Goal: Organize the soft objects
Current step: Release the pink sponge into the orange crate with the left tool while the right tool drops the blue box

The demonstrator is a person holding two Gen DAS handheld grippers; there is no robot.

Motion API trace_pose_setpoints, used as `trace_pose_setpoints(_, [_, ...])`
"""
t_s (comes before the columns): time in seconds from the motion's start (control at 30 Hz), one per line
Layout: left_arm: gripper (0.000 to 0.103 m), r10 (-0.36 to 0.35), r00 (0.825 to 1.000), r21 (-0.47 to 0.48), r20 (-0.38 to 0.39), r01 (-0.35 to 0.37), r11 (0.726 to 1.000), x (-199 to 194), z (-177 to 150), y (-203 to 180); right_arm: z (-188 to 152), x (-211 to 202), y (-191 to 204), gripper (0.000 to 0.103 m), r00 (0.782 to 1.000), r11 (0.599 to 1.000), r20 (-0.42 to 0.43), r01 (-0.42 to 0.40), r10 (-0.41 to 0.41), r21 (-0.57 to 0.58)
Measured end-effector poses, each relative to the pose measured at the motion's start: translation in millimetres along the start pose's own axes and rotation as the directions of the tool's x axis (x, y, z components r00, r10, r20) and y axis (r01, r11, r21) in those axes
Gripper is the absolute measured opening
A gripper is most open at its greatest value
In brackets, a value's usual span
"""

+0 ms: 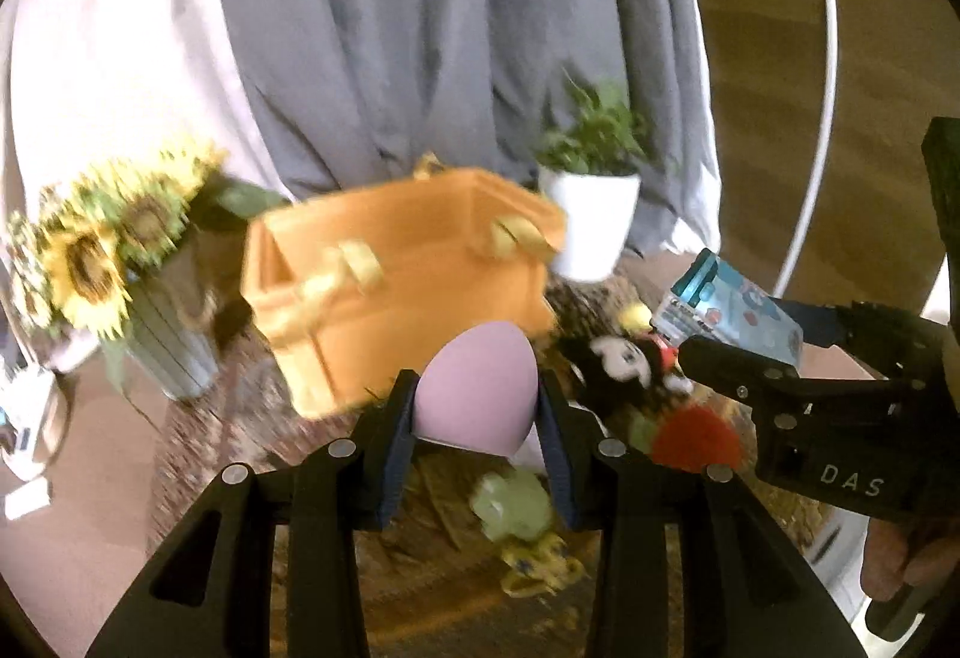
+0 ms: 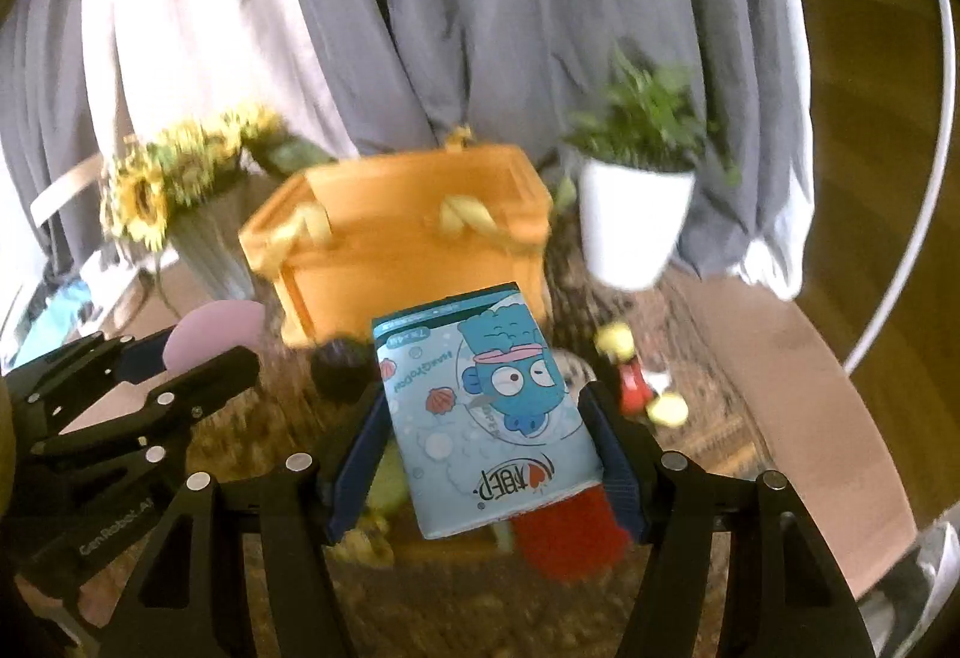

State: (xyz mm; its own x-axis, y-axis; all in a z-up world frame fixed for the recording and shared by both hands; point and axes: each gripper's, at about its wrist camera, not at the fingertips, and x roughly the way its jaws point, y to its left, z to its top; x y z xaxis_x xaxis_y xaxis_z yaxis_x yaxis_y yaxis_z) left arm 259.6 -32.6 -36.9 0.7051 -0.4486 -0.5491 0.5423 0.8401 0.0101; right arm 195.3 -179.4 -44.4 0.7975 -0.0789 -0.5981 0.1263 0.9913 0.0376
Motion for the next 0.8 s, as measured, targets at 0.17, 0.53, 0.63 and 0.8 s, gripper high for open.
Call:
trace_pose_setpoints(0.17, [0.038, 0.015, 0.999, -0.006, 0.044, -0.015, 1.000, 0, 22, 29, 29, 7, 19, 0.065, 0.998, 1.000, 0.069, -0.007, 0.007, 0.001])
trace_pose_setpoints(0.53, [0.038, 0.098, 0.988, -0.046, 0.121, -0.093, 0.995, 17, 64, 57, 85, 35, 36, 0.049, 0.985, 0.999, 0.168, -0.035, 0.038, -0.019])
trace_pose_setpoints(0.63, [0.038, 0.122, 0.986, -0.067, 0.112, -0.115, 0.991, 36, 73, 64, 104, 55, 34, 0.033, 0.982, 0.998, 0.178, -0.050, 0.057, -0.041])
trace_pose_setpoints(0.8, [0.038, 0.168, 0.983, -0.107, 0.072, -0.160, 0.981, 69, 86, 75, 133, 110, 21, 0.031, 0.989, 0.994, 0.101, -0.107, 0.108, -0.016])
